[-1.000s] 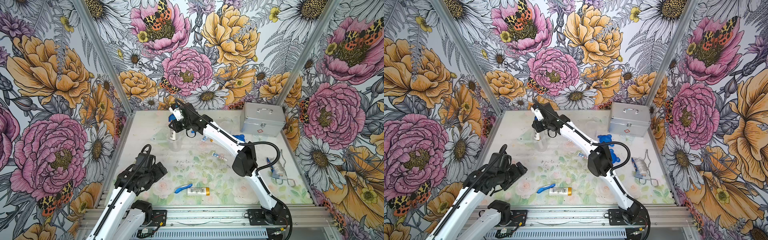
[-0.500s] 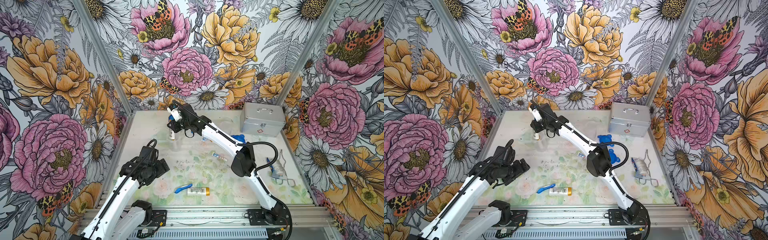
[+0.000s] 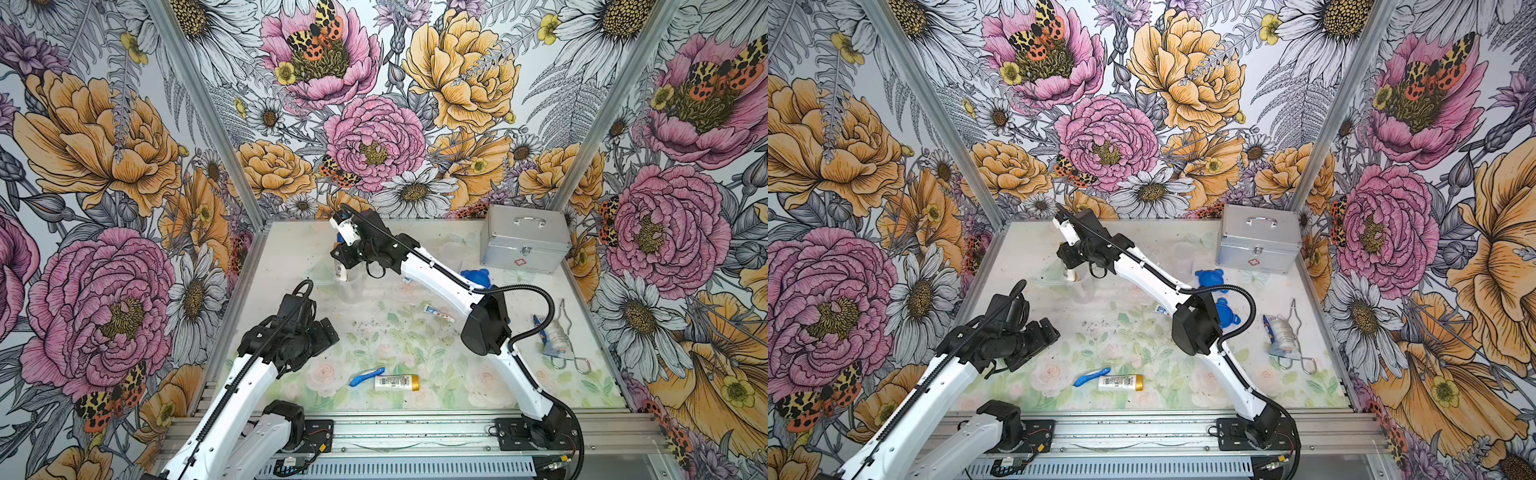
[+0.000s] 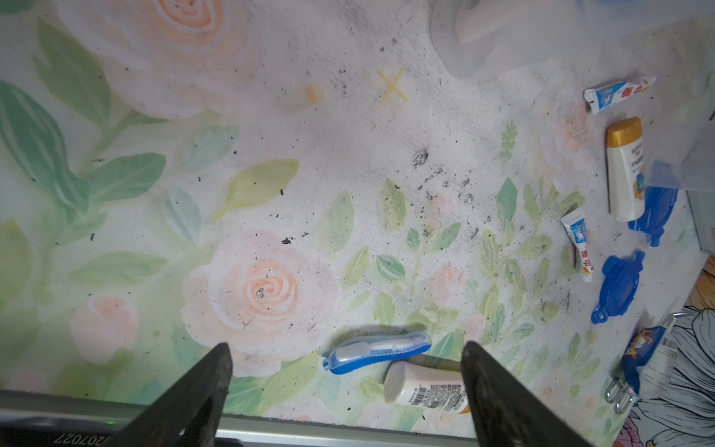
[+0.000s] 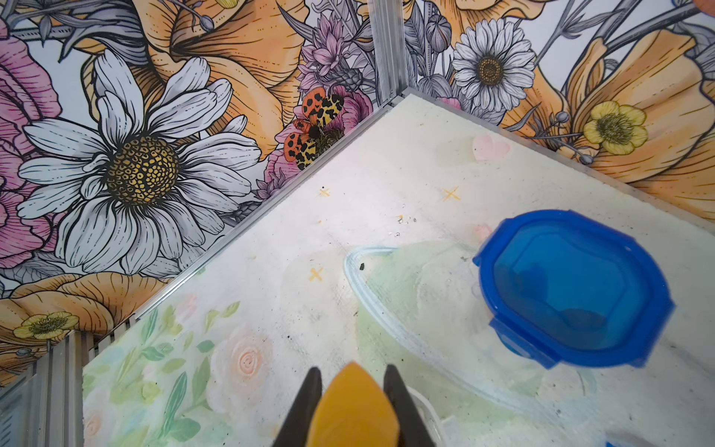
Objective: Pack away toiletry kits
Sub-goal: Place the toiletry item into the container.
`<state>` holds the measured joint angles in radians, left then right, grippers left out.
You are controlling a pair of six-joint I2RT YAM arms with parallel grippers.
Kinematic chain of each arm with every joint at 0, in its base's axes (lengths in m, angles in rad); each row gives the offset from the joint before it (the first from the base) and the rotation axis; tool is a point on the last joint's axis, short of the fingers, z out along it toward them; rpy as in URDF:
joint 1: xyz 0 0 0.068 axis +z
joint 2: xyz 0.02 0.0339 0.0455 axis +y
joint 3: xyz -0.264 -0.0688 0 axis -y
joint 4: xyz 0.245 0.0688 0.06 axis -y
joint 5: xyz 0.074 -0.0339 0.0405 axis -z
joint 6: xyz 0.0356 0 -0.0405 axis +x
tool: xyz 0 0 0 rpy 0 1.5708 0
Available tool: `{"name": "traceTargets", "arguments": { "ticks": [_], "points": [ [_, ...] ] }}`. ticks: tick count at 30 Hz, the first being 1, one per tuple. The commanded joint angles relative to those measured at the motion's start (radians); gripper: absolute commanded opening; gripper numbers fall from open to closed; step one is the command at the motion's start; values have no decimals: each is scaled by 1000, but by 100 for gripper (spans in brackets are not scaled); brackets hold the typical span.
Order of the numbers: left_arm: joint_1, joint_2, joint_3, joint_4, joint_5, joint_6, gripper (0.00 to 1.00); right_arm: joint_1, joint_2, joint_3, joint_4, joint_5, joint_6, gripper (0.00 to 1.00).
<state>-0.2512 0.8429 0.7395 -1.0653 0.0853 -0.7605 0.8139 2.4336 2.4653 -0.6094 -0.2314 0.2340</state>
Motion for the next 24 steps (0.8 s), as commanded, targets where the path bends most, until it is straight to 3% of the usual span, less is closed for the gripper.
{"name": "traceTargets", "arguments": {
  "ticks": [1,24],
  "points": [
    [6,-15,-12,24,8,-16,92,-2,-22,24,-49,30,-15,0],
    [-18,-25,-13,24,5,-19,92,-15,-62,40,-43,29,-19,0]
  ]
}}
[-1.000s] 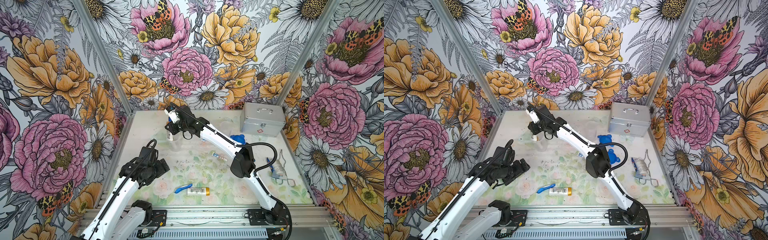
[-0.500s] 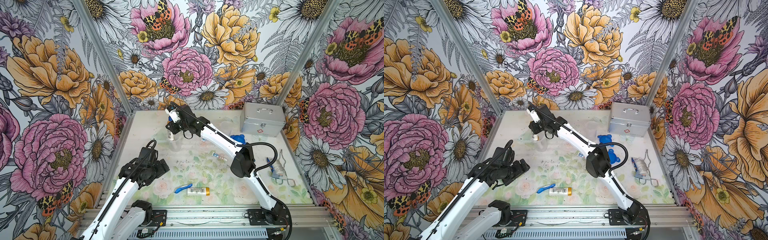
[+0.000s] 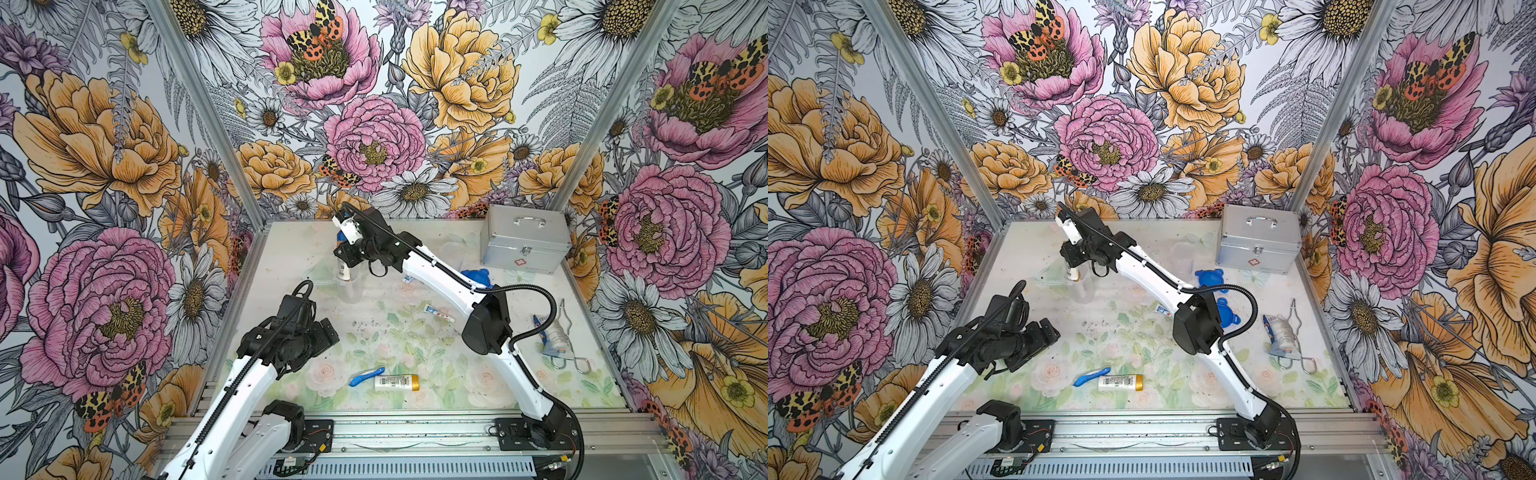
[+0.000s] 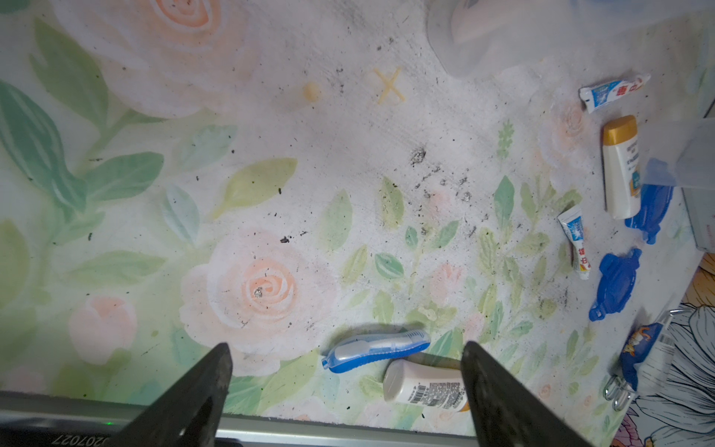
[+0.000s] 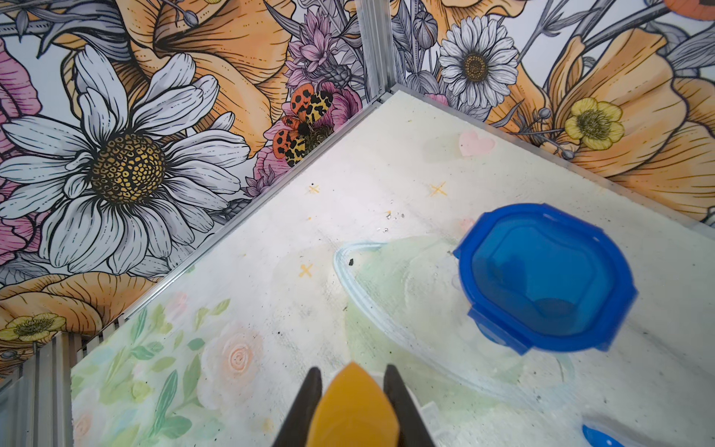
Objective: Pack away toiletry kits
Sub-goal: Place the toiletry item into the container.
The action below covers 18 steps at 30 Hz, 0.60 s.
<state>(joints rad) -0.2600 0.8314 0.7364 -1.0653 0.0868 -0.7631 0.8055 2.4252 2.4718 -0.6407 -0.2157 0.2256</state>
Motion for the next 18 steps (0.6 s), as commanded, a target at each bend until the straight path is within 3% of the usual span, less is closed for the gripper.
{"name": "traceTargets", "arguments": {
  "ticks": [1,18],
  "points": [
    [-11,-14,-11,24,2,-18,92,-7,-57,33,-10,11,-10,0],
    [-25,-2,-9,28,-8,-21,92,-39,-77,38,0,17,-13,0]
  ]
}}
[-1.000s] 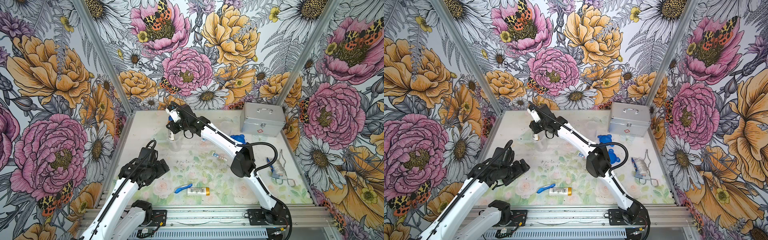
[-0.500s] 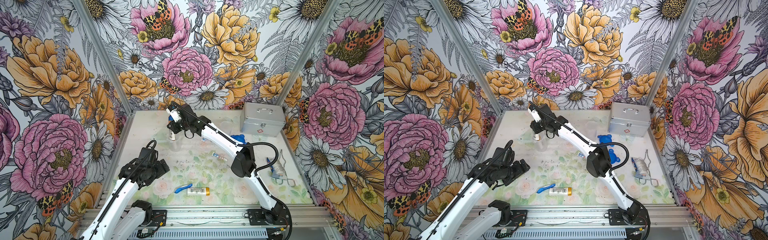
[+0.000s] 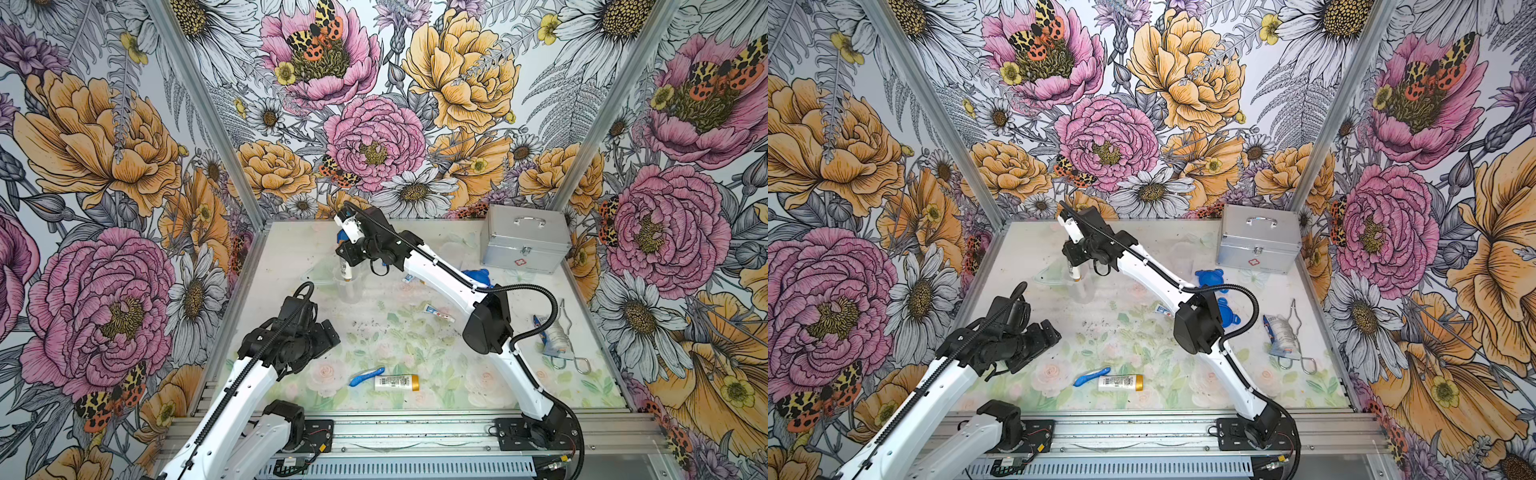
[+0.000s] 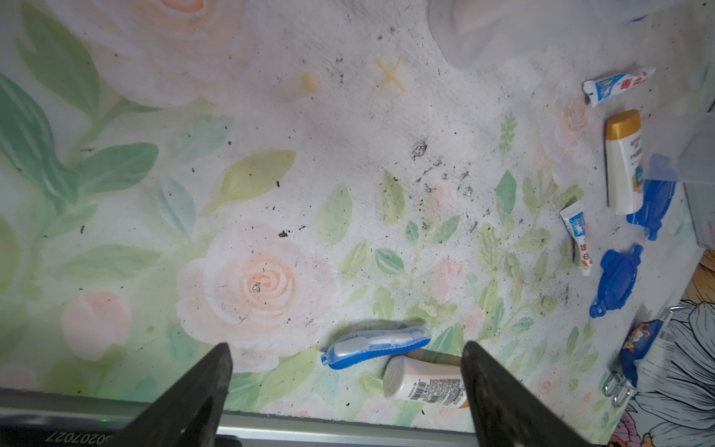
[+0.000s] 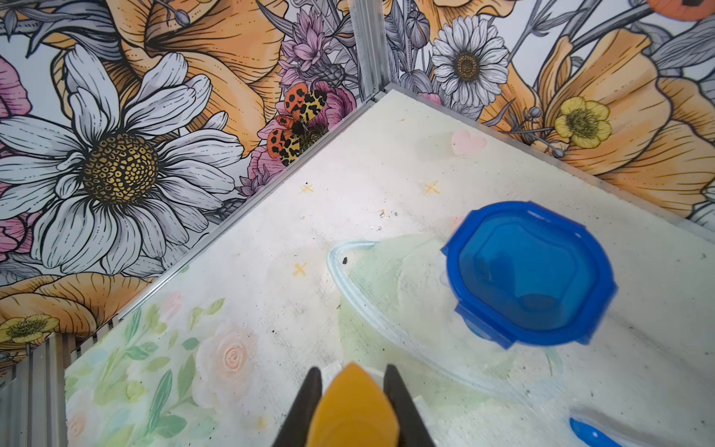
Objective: Pack away toiletry kits
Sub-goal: Place the toiletry item into the container.
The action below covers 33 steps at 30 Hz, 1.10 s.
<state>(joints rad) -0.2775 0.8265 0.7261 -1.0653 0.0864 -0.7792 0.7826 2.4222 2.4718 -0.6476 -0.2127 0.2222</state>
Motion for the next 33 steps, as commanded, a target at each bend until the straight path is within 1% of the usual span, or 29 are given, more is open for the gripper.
{"name": "traceTargets", "arguments": {
  "ticks": [1,14,18,25,33],
  "points": [
    [-6,6,2,28,-7,-3,92,-17,-76,39,7,16,-11,0],
    [-7,34,20,38,-9,9,92,-23,-69,11,2,39,-29,0],
    [-8,46,34,39,-13,20,92,-15,-71,-19,3,42,-50,0],
    [-8,42,29,38,-13,18,92,4,-96,-105,0,87,-82,0],
    [-9,43,34,38,-9,19,92,6,-88,-129,-4,116,-84,0]
  ]
}}
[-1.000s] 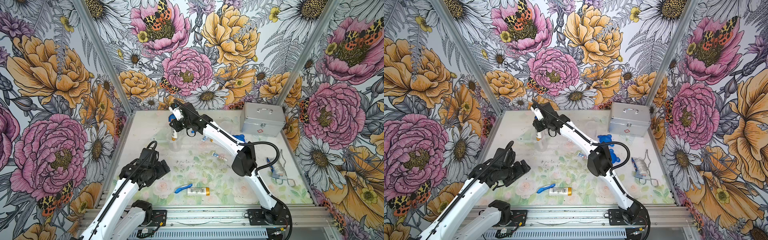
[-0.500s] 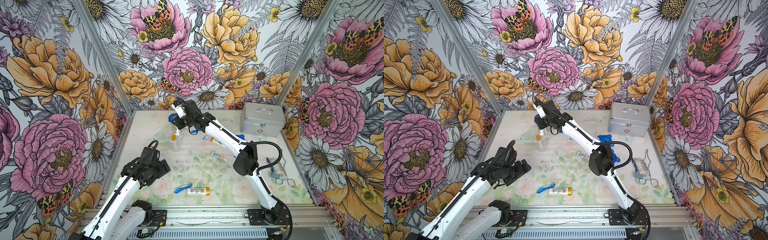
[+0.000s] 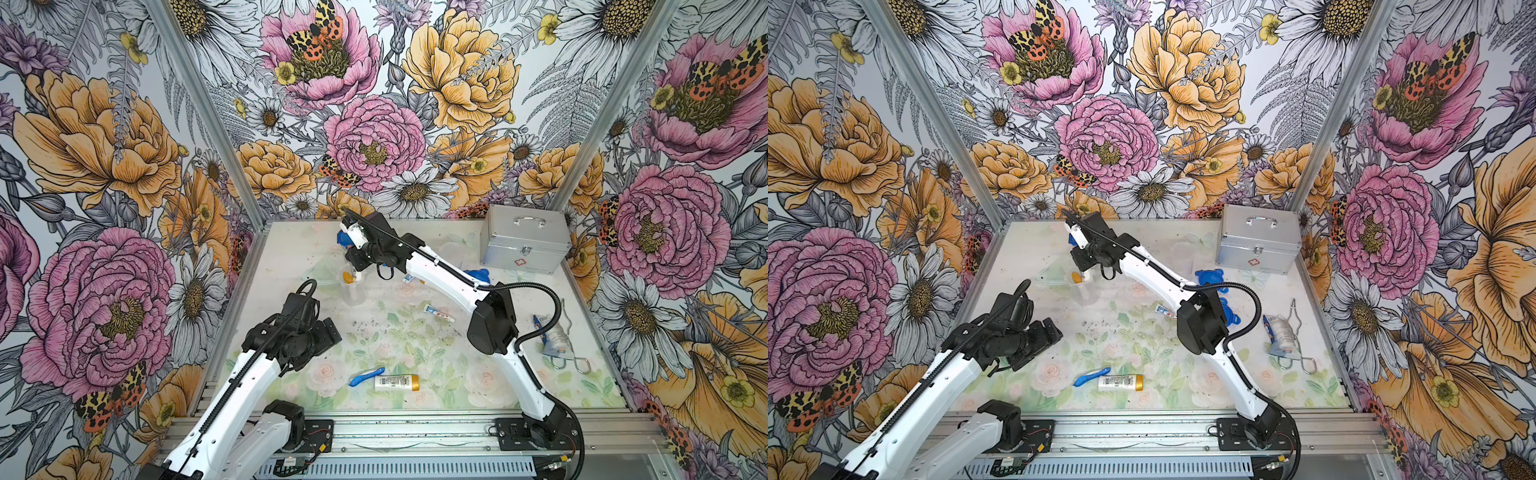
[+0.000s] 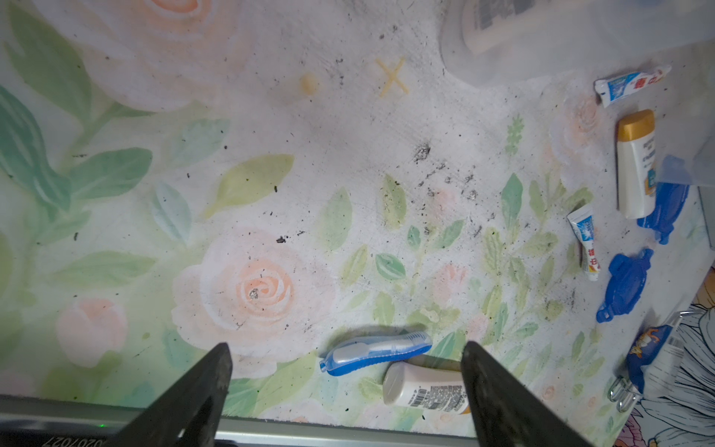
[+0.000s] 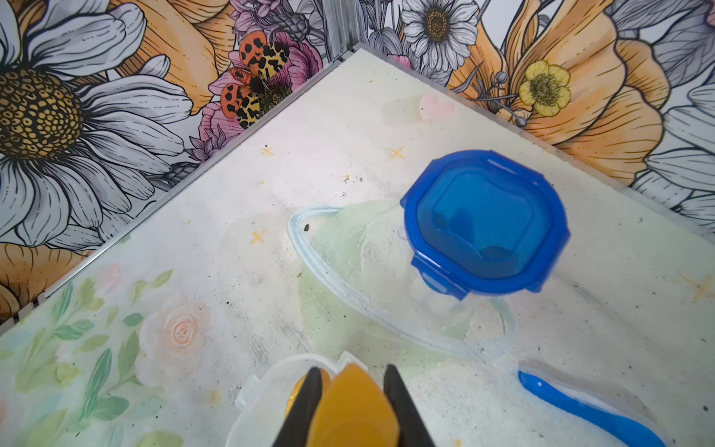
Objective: Pack away toiletry kits
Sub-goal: Place the toiletry item into the container.
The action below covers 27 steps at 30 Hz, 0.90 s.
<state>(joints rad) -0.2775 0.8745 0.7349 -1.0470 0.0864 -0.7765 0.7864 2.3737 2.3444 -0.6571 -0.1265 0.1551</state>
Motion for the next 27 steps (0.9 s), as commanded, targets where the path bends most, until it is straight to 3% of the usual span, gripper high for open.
{"name": "traceTargets", "arguments": {
  "ticks": [1,8,18,27],
  "points": [
    [-9,-5,27,19,-8,19,92,2,-37,-4,5,30,-16,0],
    [-71,31,24,31,29,41,92,2,-21,-14,7,5,14,12],
    [-296,124,-32,132,9,-64,88,1,-32,-18,7,-19,43,29],
    [-302,92,-82,132,30,-66,82,27,-52,-52,7,-23,73,35]
  ]
}}
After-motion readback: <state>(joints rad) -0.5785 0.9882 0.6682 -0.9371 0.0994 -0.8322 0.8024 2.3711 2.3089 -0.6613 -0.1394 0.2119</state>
